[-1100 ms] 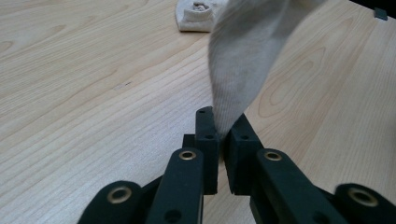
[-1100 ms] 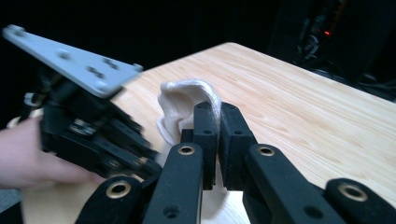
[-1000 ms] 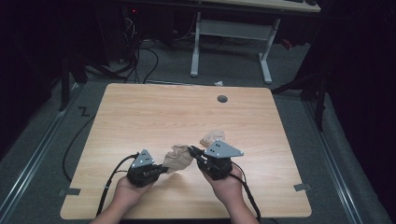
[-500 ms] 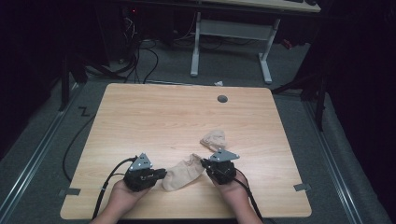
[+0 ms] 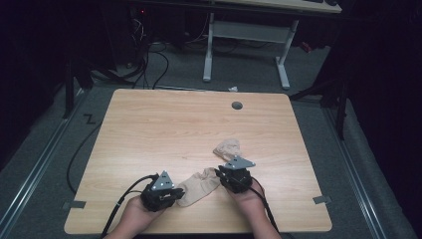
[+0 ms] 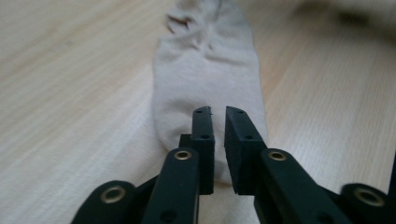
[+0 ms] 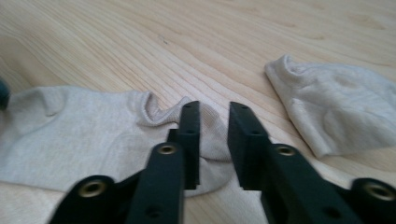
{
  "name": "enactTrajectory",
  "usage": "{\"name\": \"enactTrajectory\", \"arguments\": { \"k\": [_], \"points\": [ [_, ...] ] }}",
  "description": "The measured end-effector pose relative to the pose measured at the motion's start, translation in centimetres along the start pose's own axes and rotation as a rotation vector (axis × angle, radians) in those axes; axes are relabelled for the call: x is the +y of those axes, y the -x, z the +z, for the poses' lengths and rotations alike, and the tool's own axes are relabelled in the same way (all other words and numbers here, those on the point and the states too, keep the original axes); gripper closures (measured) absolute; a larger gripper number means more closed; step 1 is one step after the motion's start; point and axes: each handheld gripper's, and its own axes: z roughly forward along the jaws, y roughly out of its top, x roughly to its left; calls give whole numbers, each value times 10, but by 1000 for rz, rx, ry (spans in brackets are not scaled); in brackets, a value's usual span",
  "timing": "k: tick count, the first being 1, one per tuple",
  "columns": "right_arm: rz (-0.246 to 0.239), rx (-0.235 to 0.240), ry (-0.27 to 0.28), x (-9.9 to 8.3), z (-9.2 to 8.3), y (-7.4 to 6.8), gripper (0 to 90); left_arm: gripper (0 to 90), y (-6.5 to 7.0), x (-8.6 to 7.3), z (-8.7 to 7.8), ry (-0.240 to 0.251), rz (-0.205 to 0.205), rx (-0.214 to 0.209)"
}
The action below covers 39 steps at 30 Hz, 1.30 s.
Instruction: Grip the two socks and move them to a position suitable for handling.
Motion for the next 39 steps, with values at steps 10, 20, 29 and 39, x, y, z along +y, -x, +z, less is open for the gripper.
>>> {"name": "enactTrajectory", "arguments": {
  "k": [10,20,29,39],
  "points": [
    [-26,10,-102,-4,23,-1,899,831,-13,-8,0,-32,-28,65],
    [-37,71,-101,-21,2,-20,894,775,-22,-16,-8,-38,-54,65],
    [-67,109,-102,-35,-14,-37,890,755,-18,-26,-20,-61,-70,17],
    [-29,118,-60,-34,-24,-29,771,716,-21,-26,-31,8,-96,44]
  ]
}}
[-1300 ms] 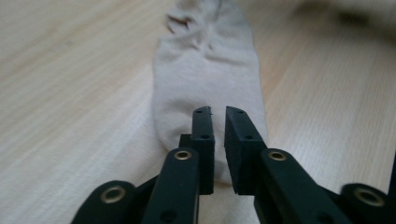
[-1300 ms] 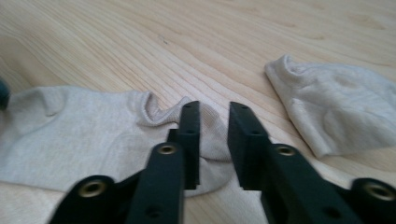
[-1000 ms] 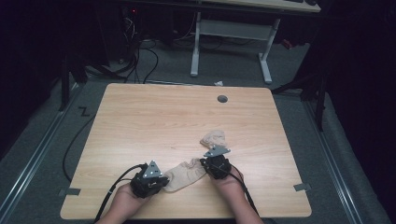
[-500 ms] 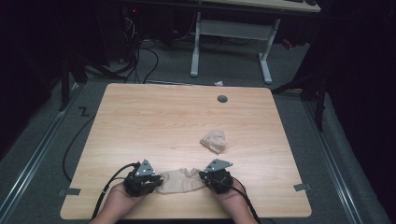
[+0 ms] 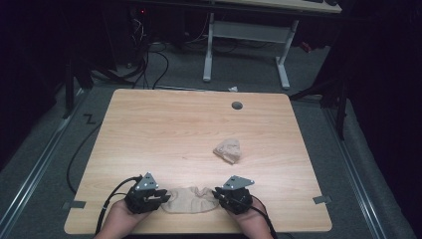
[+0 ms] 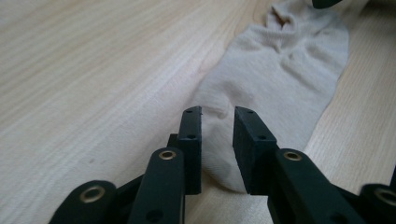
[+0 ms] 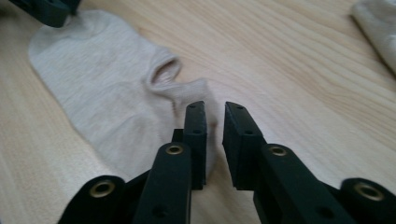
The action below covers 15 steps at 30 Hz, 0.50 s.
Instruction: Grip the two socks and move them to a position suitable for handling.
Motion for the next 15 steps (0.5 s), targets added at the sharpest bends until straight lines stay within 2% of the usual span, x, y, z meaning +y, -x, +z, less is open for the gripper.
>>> {"name": "enactTrajectory", "arguments": {
  "k": [3,5,9,10,12,14,15],
  "points": [
    [27,-26,23,1,-3,9,715,665,-4,-1,-3,28,-10,30],
    [34,-68,44,3,-5,16,679,634,-7,-1,-5,48,-11,59],
    [49,-100,71,15,-9,27,652,563,-16,-1,-8,89,-20,99],
    [49,-100,71,15,-9,27,652,563,-16,-1,-8,89,-20,99],
    [67,-117,98,28,-10,36,632,573,-21,-1,-10,97,-12,100],
    [68,-121,103,30,-10,37,632,569,-25,-1,-12,101,-18,121],
    [71,-132,103,35,-8,42,626,555,-28,-1,-15,111,-31,137]
  ]
}}
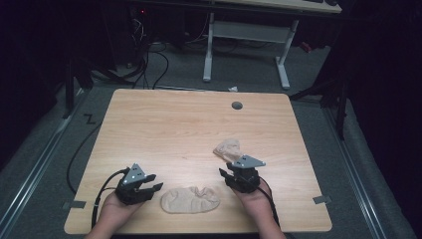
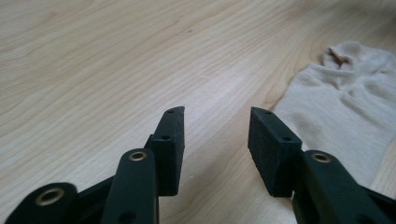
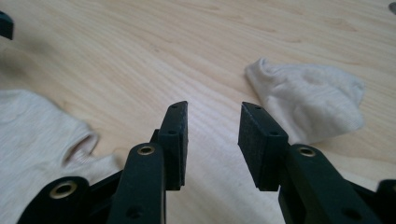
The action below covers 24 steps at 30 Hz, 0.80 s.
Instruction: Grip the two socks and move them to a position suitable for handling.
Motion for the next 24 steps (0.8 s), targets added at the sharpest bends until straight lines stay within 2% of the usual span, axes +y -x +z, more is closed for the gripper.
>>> {"name": "enactTrajectory", "arguments": {
  "k": [3,4,6,8,10,11,12,13,15,16,17,18,20,21,24],
  "points": [
    [9,-9,6,6,2,4,630,534,-5,1,-4,12,-16,23],
    [30,-23,21,14,4,11,650,519,-11,1,-7,20,-22,46],
    [46,-29,25,17,6,14,657,510,-14,0,-9,25,-26,47],
    [46,-56,31,26,13,21,659,481,-21,-2,-12,33,-52,49],
    [44,-63,28,29,15,23,655,474,-23,-2,-13,37,-58,55],
    [55,-68,26,35,18,31,621,466,-24,-3,-13,38,-62,59],
    [55,-68,26,35,18,31,621,466,-24,-3,-13,39,-65,61],
    [80,-57,24,37,20,37,563,462,-26,-3,-13,42,-75,56],
    [76,-54,34,36,20,39,547,461,-26,-4,-12,41,-86,49],
    [59,-84,18,34,20,43,537,458,-25,-5,-12,36,-97,35],
    [59,-84,18,34,20,43,537,458,-25,-5,-12,36,-97,35],
    [76,-92,25,31,19,50,522,457,-23,-5,-12,34,-87,33],
    [83,-99,23,30,20,52,509,456,-22,-5,-12,37,-87,31],
    [110,-96,7,26,22,60,491,453,-22,-4,-12,39,-86,30],
    [136,-92,-13,22,24,68,486,453,-21,-4,-11,34,-89,21]
  ]
}}
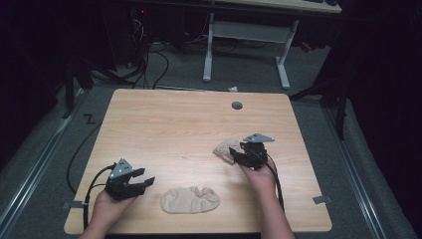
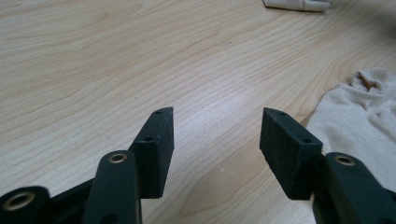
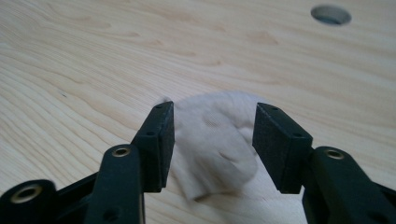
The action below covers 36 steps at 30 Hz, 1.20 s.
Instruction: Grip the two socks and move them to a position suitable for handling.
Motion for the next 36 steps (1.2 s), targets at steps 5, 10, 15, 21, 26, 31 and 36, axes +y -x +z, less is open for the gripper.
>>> {"name": "enactTrajectory", "arguments": {
  "k": [5,10,15,21,26,31,36],
  "points": [
    [19,-10,-13,-5,4,7,514,453,2,-2,0,-4,9,-3],
    [40,-7,10,-4,8,9,547,453,2,-6,-4,-12,13,3],
    [60,7,-29,-4,18,9,539,454,0,-9,-8,-6,0,6],
    [100,39,-67,-10,28,15,468,454,1,-9,-7,-13,7,4],
    [42,50,-99,-14,31,6,549,455,4,-7,-4,-20,21,1],
    [-26,85,-55,-12,16,-12,587,455,5,-5,0,-23,23,-4],
    [-60,134,-34,-13,6,-29,608,454,6,-4,1,-23,32,-6]
  ]
}}
